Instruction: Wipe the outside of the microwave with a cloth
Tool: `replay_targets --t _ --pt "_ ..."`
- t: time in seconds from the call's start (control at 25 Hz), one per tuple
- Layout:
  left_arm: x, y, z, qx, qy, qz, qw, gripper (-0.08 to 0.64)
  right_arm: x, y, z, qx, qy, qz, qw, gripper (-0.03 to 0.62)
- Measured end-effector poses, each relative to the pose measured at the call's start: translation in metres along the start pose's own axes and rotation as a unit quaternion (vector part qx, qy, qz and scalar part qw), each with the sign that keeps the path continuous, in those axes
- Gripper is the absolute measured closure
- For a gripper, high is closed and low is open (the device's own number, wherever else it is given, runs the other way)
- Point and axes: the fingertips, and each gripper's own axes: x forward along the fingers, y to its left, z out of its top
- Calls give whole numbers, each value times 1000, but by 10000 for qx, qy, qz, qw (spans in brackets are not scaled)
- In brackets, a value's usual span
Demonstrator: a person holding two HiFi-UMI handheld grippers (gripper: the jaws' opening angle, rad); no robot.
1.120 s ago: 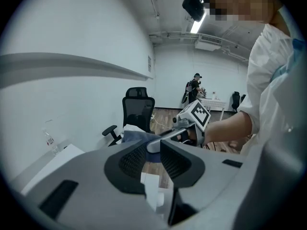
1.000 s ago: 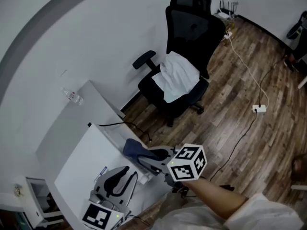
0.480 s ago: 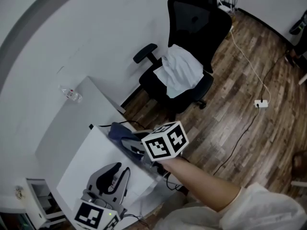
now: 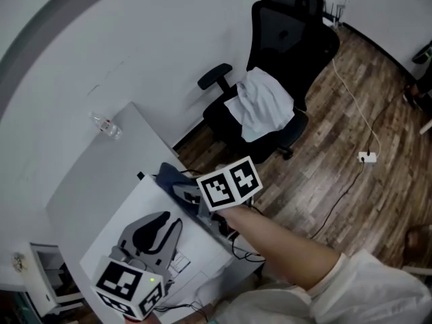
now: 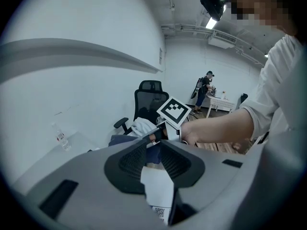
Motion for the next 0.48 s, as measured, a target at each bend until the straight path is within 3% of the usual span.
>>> replay_targets --t 0.12,0.2,0.24,0.32,0.36,0.4,0.48 --pt "-1 2 -2 -10 3 5 10000 471 -4 6 1 -616 306 63 9976 518" --pt "-2 3 1 -35 -39 -5 10000 471 -11 15 6 -1724 680 96 9826 518" --pt "-2 4 3 -47 -66 -5 10000 471 -16 22 9 -2479 878 159 9647 518" --pt "-3 3 6 -56 -97 26 9999 471 -28 39 11 -3945 1187 441 9101 518" --pt "-3 2 7 -61 -101 59 9999 471 -34 45 10 -4460 1291 625 8835 518" --pt "-3 0 7 -76 -101 97 9999 471 -40 48 8 -4779 1365 811 8639 518" --pt "-3 -6 4 -152 -86 183 9997 471 -51 47 7 -5024 1470 1115 8447 518"
